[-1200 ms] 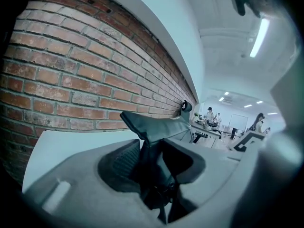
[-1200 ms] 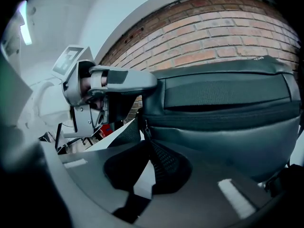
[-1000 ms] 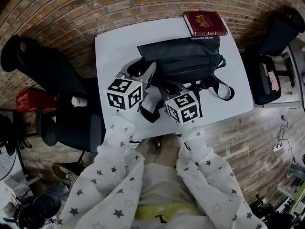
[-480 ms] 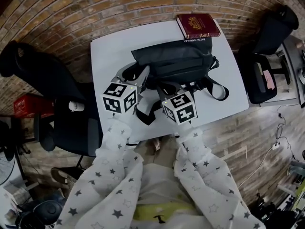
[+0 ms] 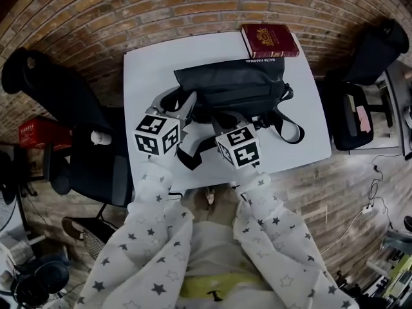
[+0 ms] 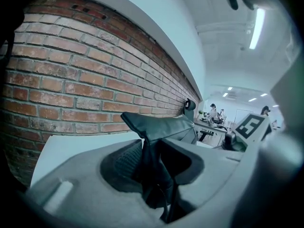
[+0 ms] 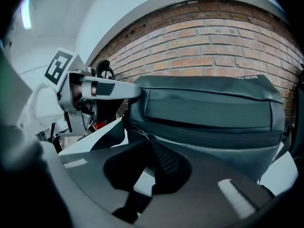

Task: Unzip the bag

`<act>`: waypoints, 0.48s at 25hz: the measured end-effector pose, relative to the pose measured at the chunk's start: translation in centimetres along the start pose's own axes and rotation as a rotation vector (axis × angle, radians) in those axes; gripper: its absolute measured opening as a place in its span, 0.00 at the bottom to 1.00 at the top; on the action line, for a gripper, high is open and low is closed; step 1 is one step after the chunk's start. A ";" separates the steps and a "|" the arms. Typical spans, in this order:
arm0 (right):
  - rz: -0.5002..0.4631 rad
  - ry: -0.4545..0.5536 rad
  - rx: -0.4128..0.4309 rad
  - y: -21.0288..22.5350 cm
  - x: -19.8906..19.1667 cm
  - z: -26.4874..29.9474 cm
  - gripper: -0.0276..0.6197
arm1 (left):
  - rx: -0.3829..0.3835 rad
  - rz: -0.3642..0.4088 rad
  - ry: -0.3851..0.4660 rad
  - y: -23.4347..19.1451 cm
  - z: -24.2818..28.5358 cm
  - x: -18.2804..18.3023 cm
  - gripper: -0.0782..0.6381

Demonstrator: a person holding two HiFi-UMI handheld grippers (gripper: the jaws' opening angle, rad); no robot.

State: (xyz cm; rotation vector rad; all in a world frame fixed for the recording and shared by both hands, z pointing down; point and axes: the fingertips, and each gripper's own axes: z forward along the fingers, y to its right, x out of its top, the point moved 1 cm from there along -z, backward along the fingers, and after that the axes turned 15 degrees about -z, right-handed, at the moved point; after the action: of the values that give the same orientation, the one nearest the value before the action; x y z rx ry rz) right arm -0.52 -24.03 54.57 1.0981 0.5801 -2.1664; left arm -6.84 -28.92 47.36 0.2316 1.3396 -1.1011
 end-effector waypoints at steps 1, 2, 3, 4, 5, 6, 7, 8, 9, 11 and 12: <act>0.003 -0.001 -0.003 0.3 -0.1 -0.2 0.07 | 0.005 0.000 0.003 0.0 -0.1 0.0 0.28; 0.001 -0.001 -0.001 0.4 -0.2 -0.3 0.07 | 0.010 0.000 0.007 0.0 -0.2 0.0 0.28; -0.006 0.001 0.004 0.5 -0.2 -0.4 0.07 | 0.015 -0.002 0.011 0.0 -0.2 -0.1 0.28; -0.017 0.003 0.008 0.5 -0.1 -0.4 0.07 | 0.021 -0.003 0.015 0.0 -0.3 -0.1 0.28; -0.026 0.006 0.011 0.6 -0.1 -0.5 0.07 | 0.027 -0.003 0.019 0.1 -0.3 -0.1 0.28; -0.032 0.007 0.012 0.8 -0.2 -0.6 0.07 | 0.033 -0.003 0.023 0.2 -0.2 -0.1 0.28; -0.032 0.008 0.010 1.0 -0.4 -0.8 0.07 | 0.039 -0.002 0.026 0.4 -0.1 -0.2 0.28; -0.029 0.007 0.006 1.3 -0.6 -0.9 0.07 | 0.045 -0.001 0.028 0.6 0.0 -0.2 0.28; -0.024 0.004 0.000 1.6 -0.7 -1.1 0.07 | 0.050 -0.002 0.029 0.6 0.1 -0.2 0.28; -0.014 -0.001 -0.009 2.2 -0.8 -1.3 0.07 | 0.058 -0.007 0.031 0.5 0.0 -0.2 0.28; -0.014 -0.001 -0.013 2.5 -0.8 -1.4 0.07 | 0.062 -0.010 0.033 0.4 -0.1 -0.2 0.28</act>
State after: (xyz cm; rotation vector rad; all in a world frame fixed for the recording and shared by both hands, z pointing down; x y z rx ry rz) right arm 2.41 -24.60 54.21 1.0887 0.6018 -2.1719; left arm -6.57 -28.59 47.32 0.2904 1.3383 -1.1522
